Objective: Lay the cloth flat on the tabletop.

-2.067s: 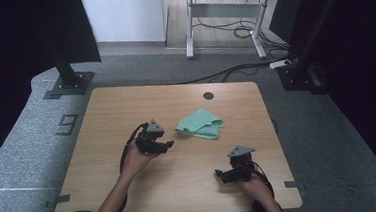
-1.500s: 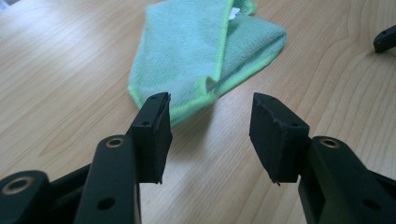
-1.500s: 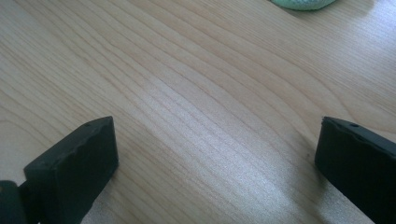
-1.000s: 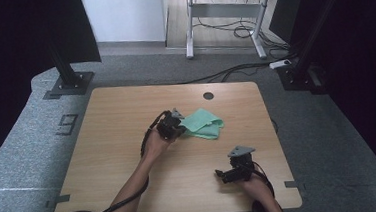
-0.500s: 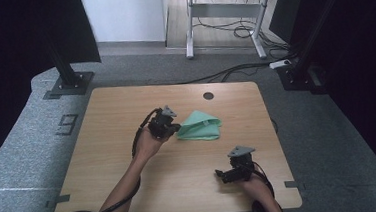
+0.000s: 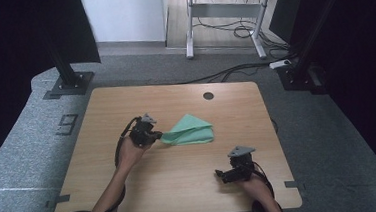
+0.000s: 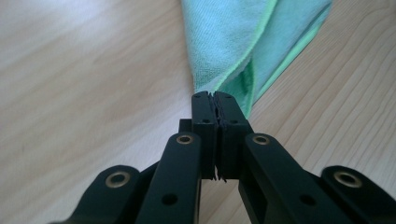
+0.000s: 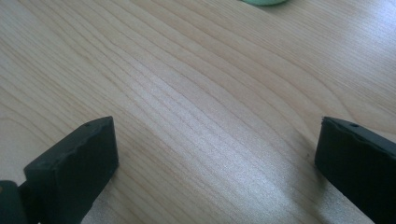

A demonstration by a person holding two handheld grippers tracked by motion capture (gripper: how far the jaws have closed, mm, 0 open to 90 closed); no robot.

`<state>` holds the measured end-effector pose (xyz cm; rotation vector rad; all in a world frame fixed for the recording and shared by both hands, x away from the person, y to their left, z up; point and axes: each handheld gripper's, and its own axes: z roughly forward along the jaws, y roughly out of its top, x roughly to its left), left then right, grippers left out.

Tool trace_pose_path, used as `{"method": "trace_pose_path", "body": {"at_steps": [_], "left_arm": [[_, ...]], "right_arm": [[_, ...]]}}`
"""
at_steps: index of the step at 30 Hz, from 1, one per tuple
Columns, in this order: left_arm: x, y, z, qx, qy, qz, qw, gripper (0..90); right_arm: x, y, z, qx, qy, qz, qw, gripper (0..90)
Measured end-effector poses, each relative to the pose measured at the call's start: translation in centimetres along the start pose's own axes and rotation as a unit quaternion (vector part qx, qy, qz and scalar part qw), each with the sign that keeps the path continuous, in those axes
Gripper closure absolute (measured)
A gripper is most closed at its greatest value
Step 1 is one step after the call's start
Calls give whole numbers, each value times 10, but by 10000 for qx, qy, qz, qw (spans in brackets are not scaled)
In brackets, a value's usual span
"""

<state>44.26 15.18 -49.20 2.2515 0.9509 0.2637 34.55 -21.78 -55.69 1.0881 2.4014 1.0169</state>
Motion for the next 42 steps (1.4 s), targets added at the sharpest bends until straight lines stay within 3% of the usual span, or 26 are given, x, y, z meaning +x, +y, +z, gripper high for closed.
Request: {"method": "trace_pose_path", "body": {"at_steps": [6,11,14,15,16,17,19,21,22,23,24,25,26,27,30,35,42], "left_arm": [[3,-21,-4,-6,-57,-76,10000,873],[-3,-46,-11,114,-195,18,9997,847],[-4,-51,-10,217,-196,89,9995,763],[-4,-53,-10,248,-180,109,9995,686],[-4,-53,-10,248,-138,139,9995,686],[-5,-48,-12,218,-85,184,9996,542],[-6,-43,-13,167,-44,209,9996,481],[-11,-25,-19,7,-49,317,9995,453],[-11,-25,-19,7,-49,317,9995,443],[-15,-12,-21,-57,-42,433,9990,434],[-15,-12,-21,-57,-42,433,9990,432],[-20,1,-20,-85,-36,554,9984,431],[-20,1,-20,-85,-36,554,9984,428],[-23,12,-16,-101,-49,626,9980,426],[-22,23,-3,-57,-62,676,9977,423],[-20,30,15,-48,-161,692,9975,423],[-16,24,42,303,-85,720,9969,456]], "right_arm": [[-2,0,-1,14,58,-35,10000,23],[-7,3,-5,17,102,108,9999,140],[-8,4,-6,-4,171,215,9996,174],[-9,5,-7,-9,216,254,9994,257],[-9,5,-7,-9,216,254,9994,257],[-10,8,-7,-12,355,329,9988,332],[-10,9,-7,-16,373,360,9987,350],[-9,14,-6,56,374,267,9989,435],[-9,14,-6,56,374,267,9989,435],[-9,19,-6,71,417,239,9988,481],[-9,22,-5,54,465,252,9986,496],[-8,26,-4,52,502,259,9984,515],[-8,30,-3,51,543,269,9981,531],[-8,34,-1,57,576,235,9980,544],[-7,47,6,89,643,221,9976,596],[-5,65,19,83,716,161,9973,640],[2,89,37,90,766,82,9970,719]]}}
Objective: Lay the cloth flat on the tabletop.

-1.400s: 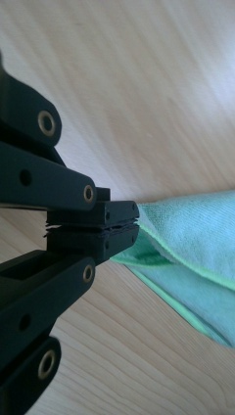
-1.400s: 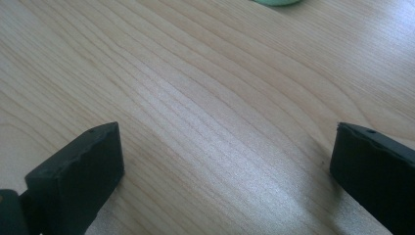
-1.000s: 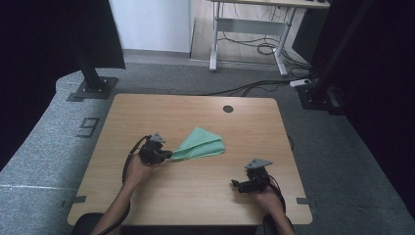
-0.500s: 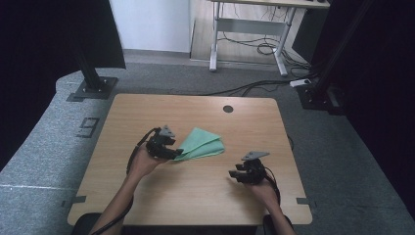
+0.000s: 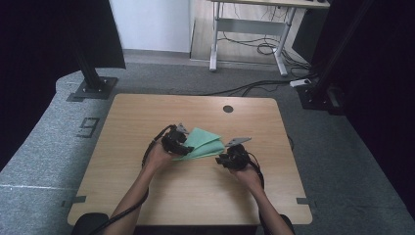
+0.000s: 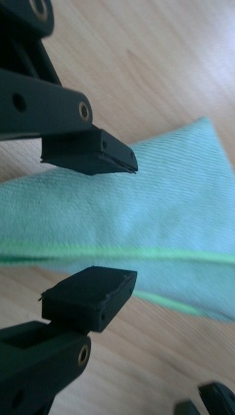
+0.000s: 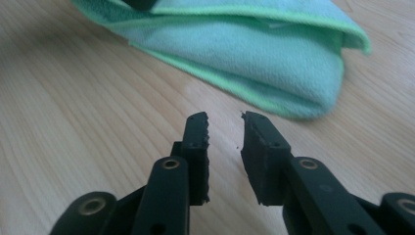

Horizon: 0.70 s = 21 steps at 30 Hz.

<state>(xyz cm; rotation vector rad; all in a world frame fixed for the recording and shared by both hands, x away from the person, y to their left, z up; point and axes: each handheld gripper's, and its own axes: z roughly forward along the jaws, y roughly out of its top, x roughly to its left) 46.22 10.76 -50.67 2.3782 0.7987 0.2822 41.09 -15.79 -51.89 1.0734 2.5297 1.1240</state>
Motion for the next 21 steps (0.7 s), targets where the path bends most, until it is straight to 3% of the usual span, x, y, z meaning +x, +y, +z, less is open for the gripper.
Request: {"method": "trace_pose_path", "body": {"at_steps": [4,5,8,11,16,21], "left_arm": [[4,-5,5,76,-30,-16,10000,597],[5,-7,6,95,-61,-38,9999,597],[7,-10,9,137,-112,-56,9998,786],[5,-10,8,97,-118,-58,9999,849],[-2,-2,-1,-90,-218,-17,9997,862],[-6,4,-7,-183,-134,-14,9997,862]], "right_arm": [[1,6,5,15,14,14,10000,735],[1,6,5,15,14,14,10000,735],[2,7,7,8,29,-1,10000,735],[3,8,10,21,40,3,10000,734],[3,14,15,-36,122,40,9999,734],[3,27,21,-113,105,6,9999,709]]}}
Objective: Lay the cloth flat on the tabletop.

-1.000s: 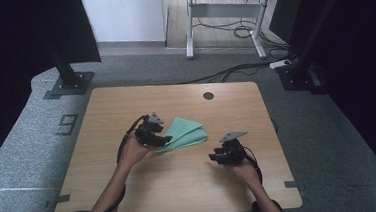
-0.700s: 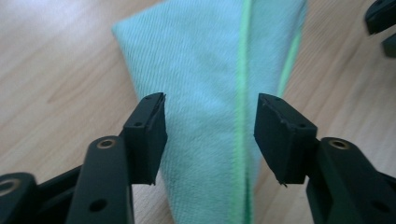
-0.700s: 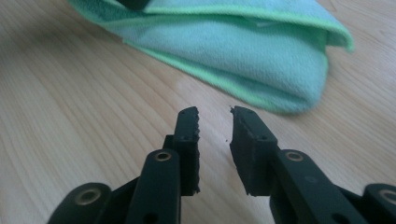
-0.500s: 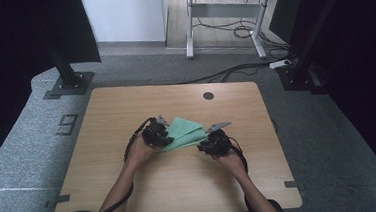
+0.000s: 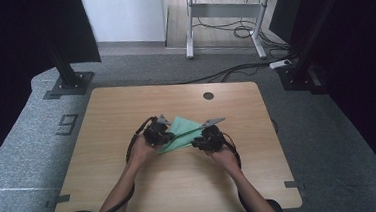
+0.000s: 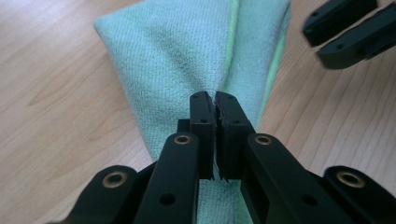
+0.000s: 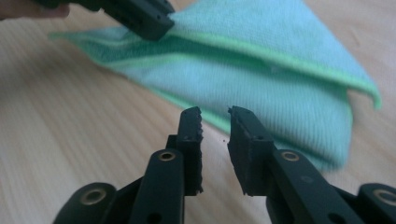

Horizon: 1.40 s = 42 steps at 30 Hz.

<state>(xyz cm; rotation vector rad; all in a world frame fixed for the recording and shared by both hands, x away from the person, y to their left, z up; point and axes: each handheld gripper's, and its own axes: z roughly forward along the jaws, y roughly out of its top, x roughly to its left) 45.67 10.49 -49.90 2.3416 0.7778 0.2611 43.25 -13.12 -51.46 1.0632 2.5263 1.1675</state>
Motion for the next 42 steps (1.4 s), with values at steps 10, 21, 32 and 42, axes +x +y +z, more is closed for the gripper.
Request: {"method": "trace_pose_path", "body": {"at_steps": [10,21,32,42], "left_arm": [[14,-8,2,-63,16,-370,9993,861],[17,-13,0,-313,252,-605,9974,863],[25,-19,-38,-936,470,-971,9898,862],[-7,-64,-40,-333,10,-896,9954,751]], "right_arm": [[-1,25,31,216,-364,-277,9987,538],[-1,22,36,459,-540,-429,9966,863],[-13,41,-24,-264,-824,-430,9953,865],[12,-8,-34,-10,-417,-530,9977,855]]}}
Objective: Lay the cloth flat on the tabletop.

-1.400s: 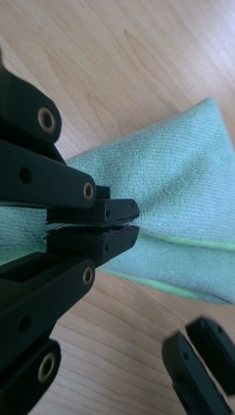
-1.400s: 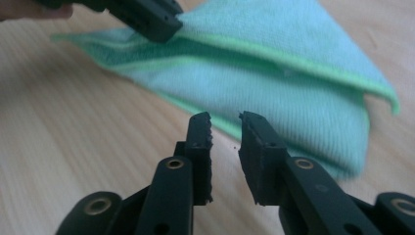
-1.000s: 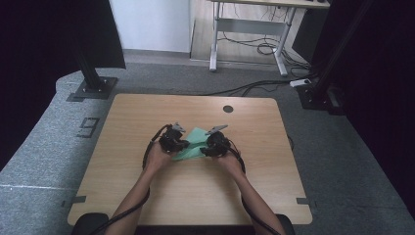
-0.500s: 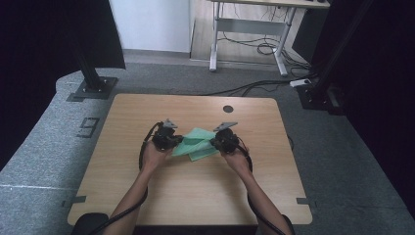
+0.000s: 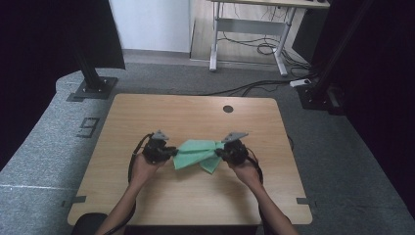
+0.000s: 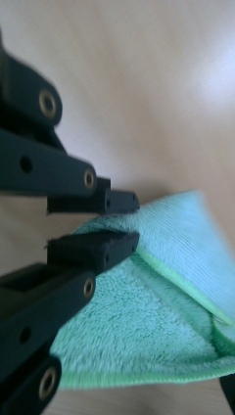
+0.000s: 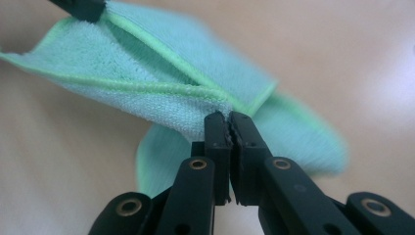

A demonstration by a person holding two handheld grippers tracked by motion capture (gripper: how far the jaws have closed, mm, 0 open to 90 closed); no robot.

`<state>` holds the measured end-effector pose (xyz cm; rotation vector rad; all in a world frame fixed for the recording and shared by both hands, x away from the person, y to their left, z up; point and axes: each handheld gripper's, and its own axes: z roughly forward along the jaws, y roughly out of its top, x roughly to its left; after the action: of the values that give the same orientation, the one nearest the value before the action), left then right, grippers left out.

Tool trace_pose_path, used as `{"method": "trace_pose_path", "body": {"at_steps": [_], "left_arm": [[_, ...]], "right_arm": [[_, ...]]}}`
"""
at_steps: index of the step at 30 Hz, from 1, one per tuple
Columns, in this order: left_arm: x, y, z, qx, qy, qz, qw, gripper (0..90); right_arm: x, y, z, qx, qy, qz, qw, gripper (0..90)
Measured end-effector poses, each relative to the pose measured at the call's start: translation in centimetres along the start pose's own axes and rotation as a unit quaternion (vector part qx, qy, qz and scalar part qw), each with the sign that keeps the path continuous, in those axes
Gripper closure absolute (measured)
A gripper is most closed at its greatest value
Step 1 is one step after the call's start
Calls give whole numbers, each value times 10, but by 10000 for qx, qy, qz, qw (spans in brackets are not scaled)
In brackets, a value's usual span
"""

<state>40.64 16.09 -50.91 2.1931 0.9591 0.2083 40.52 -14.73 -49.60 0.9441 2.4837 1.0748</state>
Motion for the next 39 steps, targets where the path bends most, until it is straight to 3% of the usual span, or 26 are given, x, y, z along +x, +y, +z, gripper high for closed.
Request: {"method": "trace_pose_path", "body": {"at_steps": [1,2,3,4,8,9,10,14,16,21,23,27,28,29,30,31,32,34,38,39], "left_arm": [[-2,-5,3,115,50,80,9999,721],[-3,-10,9,242,101,243,9994,627],[-3,-10,9,242,101,243,9994,567],[-4,-8,11,178,78,281,9994,519],[-10,11,8,-114,-93,429,9990,396],[-10,11,8,-114,-93,429,9990,390],[-17,22,8,-132,-157,622,9979,380],[-28,38,14,-133,-229,856,9960,378],[-36,50,26,-41,-318,1057,9939,381],[-44,54,46,153,-359,1262,9912,381],[-46,53,60,352,-267,1363,9897,381],[-44,50,70,601,-76,1486,9870,459],[-44,48,73,652,-45,1484,9868,512],[-42,48,75,685,-82,1459,9869,641],[-39,47,74,648,-143,1321,9890,690],[-39,47,74,648,-143,1321,9890,751],[-38,47,72,602,-128,1263,9901,751],[-35,49,67,492,-38,1206,9915,843],[-24,56,41,-67,118,804,9967,856],[-21,57,35,-159,133,746,9970,858]], "right_arm": [[3,-9,4,78,50,11,10000,853],[9,-25,11,225,97,22,9997,844],[9,-25,11,225,97,22,9997,844],[10,-35,14,272,160,91,9995,829],[6,-34,6,216,259,231,9992,743],[6,-34,6,216,259,231,9992,743],[4,-30,-2,130,233,200,9994,706],[0,-27,-15,28,142,249,9996,695],[-12,-25,-21,-57,-36,391,9992,675],[-31,-24,-17,-9,-296,523,9982,600],[-42,-23,-9,65,-420,571,9975,548],[-49,-22,2,153,-492,541,9972,511],[-52,-22,6,200,-451,552,9973,512],[-55,-23,14,342,-376,620,9968,573],[-55,-24,17,388,-326,642,9966,621],[-55,-24,17,388,-326,642,9966,621],[-55,-25,20,439,-265,640,9966,676],[-51,-25,20,496,-336,509,9969,841],[-49,-23,9,338,-402,458,9976,862],[-50,-21,3,244,-461,446,9976,864]]}}
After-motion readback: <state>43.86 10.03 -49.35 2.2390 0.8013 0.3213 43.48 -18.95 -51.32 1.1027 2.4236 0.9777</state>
